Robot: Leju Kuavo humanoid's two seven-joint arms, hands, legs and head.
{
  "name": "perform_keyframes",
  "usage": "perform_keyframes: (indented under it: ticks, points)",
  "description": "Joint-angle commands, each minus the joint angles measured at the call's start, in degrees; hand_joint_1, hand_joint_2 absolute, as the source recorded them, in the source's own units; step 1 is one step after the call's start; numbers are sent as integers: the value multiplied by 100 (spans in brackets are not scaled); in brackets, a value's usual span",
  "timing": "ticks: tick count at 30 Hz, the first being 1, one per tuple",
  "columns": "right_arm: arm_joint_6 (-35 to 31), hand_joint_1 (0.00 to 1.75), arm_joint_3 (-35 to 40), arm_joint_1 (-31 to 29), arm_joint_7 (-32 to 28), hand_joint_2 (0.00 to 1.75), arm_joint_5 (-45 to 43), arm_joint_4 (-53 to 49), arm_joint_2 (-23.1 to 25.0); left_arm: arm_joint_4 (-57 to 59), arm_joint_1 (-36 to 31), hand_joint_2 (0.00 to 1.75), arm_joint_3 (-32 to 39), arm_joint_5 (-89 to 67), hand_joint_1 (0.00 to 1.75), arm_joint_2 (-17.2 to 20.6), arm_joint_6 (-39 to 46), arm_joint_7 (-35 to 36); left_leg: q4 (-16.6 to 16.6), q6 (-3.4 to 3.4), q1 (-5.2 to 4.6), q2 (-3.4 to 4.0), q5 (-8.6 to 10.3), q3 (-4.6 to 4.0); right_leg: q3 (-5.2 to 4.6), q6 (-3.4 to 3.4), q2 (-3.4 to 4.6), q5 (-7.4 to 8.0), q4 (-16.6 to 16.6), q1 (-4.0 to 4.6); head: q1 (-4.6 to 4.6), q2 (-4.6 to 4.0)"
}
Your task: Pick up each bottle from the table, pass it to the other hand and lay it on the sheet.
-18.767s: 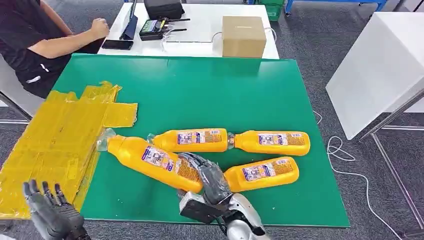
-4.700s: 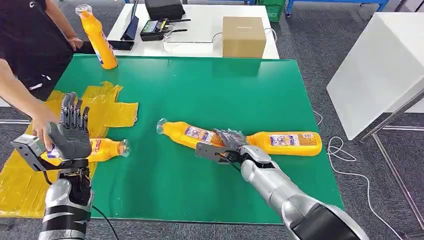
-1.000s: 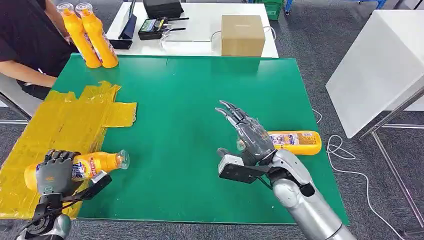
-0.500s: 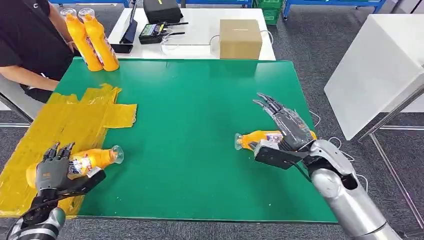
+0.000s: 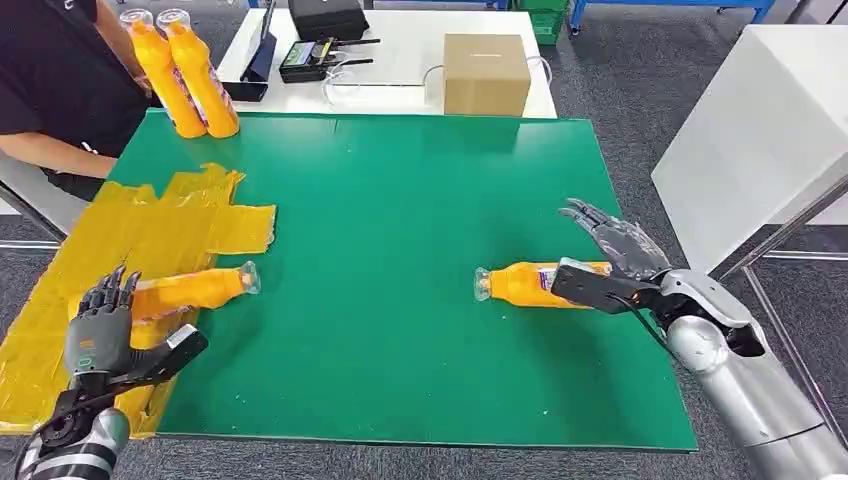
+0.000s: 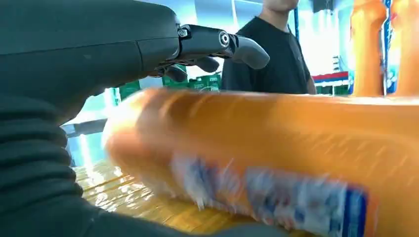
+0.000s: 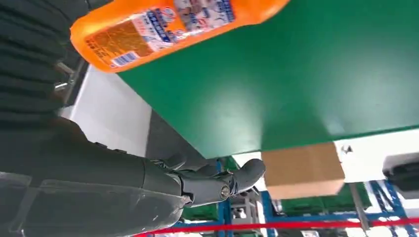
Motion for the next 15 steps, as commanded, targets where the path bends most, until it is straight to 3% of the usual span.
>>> perform_keyframes:
  ticks: [1, 4, 8, 9, 15]
  points:
    - [95, 0, 107, 118, 127, 175, 143, 471, -181, -1089, 82, 0, 38, 913, 0, -445, -4, -308, 1, -1, 9, -31, -7, 10, 14, -15, -11, -8, -4, 8, 2, 0]
    - [94, 0, 29, 373, 153, 175, 251, 452, -200, -1658, 191, 0, 151, 1795, 0, -696, -52, -698, 4, 0, 17, -44, -17, 19, 27, -23, -13, -17, -8, 15, 2, 0]
    - [-53, 0, -208, 930, 279, 175, 613, 434, -216, -2427, 277, 0, 352, 3497, 0, -1123, -987, -1158, 1, 1, 10, -28, -8, -4, 3, -12, -12, -8, -8, 10, 2, 0]
    - [-131, 0, -302, 1032, 199, 175, 724, 515, -198, -2487, 284, 0, 397, 3553, 0, -1194, -1034, -1179, 3, 2, 14, -51, -16, 9, 23, -18, -25, -18, -10, 13, 2, 0]
    - [-196, 0, -577, 1117, 231, 175, 1196, 780, -78, -2842, 338, 0, 428, 4122, 0, -1390, -1544, -1363, 0, 3, 5, -24, -20, -6, 2, -13, -3, -10, -7, 6, 0, 0]
